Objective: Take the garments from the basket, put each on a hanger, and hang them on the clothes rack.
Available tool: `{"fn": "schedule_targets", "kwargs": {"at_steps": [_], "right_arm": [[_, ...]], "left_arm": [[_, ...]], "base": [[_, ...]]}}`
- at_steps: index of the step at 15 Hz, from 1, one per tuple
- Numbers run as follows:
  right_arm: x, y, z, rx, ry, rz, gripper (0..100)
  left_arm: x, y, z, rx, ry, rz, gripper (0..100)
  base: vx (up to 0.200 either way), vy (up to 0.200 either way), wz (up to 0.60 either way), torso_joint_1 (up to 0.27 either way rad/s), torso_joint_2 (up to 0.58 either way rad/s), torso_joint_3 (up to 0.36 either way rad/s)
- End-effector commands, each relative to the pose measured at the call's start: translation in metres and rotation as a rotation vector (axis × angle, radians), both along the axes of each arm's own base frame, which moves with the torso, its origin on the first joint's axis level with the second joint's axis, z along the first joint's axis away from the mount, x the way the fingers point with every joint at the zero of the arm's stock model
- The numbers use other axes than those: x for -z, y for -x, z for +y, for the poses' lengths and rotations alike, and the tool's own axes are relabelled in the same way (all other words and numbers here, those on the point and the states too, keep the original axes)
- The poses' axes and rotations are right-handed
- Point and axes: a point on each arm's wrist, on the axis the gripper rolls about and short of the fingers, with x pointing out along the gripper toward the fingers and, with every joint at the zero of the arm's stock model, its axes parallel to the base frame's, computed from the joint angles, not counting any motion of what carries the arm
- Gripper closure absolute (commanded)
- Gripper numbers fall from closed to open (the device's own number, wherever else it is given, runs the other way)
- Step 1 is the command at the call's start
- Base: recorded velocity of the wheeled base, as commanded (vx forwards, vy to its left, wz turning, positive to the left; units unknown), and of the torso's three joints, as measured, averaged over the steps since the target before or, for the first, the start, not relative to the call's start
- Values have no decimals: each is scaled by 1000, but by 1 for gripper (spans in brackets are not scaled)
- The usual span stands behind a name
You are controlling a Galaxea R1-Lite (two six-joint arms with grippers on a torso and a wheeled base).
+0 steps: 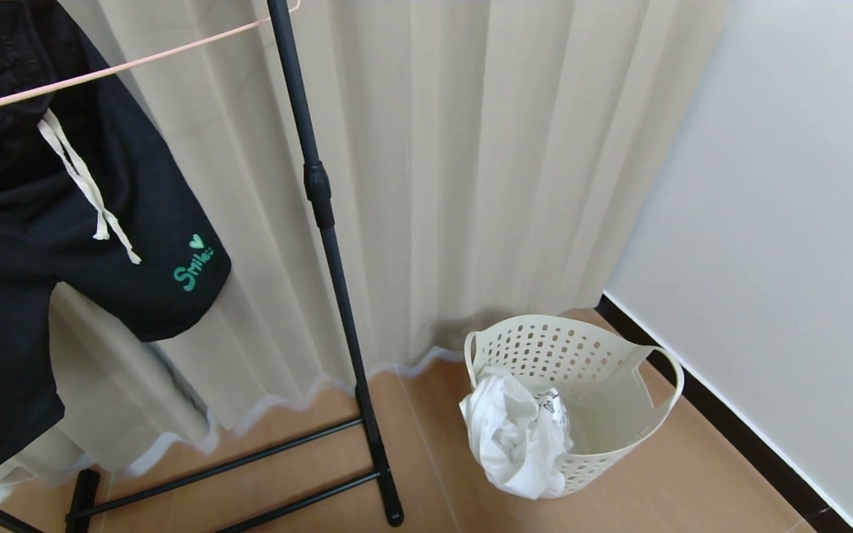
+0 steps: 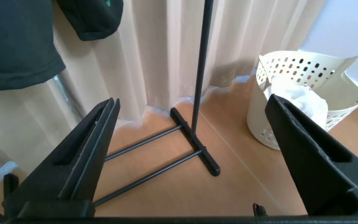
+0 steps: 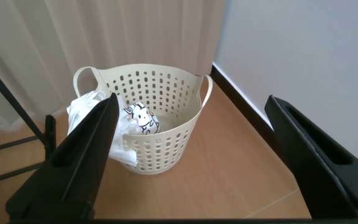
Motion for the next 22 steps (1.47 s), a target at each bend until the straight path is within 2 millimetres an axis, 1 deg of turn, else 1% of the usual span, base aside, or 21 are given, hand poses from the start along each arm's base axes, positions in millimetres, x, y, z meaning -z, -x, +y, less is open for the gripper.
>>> {"fn": "schedule_targets", "kwargs": {"at_steps": [1,22], "right_arm": [[0,0,0,-1,0,1,0],[0,0,0,6,9,6,0]], "left_arm": [[0,0,0,-1,1,1,0],[0,0,0,-7,7,-1,0]], "base": [[0,0,0,2,7,-203],[0,0,0,3,3,-199]]}}
